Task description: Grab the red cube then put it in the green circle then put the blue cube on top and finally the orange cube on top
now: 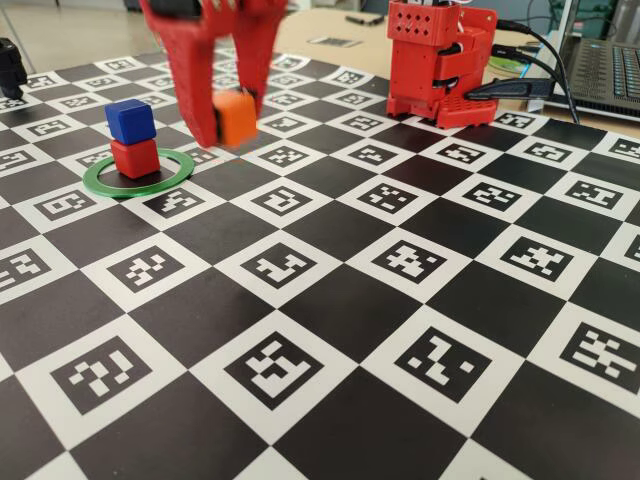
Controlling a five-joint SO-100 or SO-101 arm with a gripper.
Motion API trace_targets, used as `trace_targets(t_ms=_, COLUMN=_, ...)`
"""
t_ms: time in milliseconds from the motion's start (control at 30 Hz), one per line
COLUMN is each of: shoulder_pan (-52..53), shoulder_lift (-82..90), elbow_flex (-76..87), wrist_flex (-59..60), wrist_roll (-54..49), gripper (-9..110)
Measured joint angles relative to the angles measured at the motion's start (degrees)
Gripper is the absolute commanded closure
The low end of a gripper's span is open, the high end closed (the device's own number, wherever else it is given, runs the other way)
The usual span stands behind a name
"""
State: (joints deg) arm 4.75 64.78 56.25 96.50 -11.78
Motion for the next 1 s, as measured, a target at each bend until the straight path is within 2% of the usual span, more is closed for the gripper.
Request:
trace_targets(t_ms=400, shoulder_pan=14.50, shoulder_lift=1.49, elbow_flex=-8.35, wrist_flex=2.29, wrist_roll=-5.10, gripper=92)
trace_targets(t_ms=1000, shoulder_pan=16.79, shoulder_lift=-12.57, elbow_flex=-23.20, wrist_flex=3.34, wrist_roll=-7.03, gripper=92)
